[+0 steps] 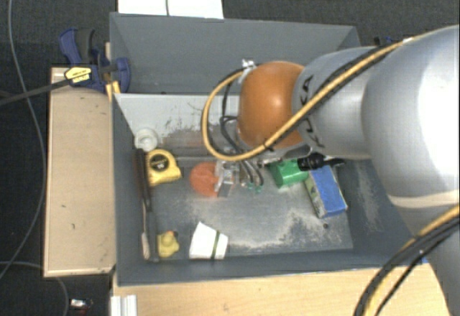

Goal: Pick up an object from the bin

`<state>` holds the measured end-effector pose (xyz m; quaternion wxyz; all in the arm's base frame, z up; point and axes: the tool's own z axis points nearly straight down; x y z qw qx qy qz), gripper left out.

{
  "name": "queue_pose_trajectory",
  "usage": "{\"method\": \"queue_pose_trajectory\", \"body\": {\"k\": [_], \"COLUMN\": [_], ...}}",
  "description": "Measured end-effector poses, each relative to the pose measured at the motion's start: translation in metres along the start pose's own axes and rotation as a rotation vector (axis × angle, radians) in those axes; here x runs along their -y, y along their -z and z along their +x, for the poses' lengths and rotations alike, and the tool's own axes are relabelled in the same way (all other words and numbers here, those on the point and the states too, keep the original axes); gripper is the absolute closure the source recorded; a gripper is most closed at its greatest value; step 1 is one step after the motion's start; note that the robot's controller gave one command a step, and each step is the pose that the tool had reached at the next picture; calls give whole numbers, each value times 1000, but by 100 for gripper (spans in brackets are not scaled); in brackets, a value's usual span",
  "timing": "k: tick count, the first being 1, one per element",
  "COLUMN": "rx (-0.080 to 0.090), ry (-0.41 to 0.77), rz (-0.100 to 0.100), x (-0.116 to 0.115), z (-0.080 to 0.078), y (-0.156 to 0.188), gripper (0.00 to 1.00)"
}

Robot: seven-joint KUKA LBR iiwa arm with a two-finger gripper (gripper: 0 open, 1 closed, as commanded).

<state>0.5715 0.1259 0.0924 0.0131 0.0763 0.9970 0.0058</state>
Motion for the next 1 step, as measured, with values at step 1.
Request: {"method": "queue_pose_trajectory", "body": {"k": [1], "rx": [-6], "ry": [-8], "rz": [3], "x": [-7], "z": [4], "y": [53], "gripper": [100]}}
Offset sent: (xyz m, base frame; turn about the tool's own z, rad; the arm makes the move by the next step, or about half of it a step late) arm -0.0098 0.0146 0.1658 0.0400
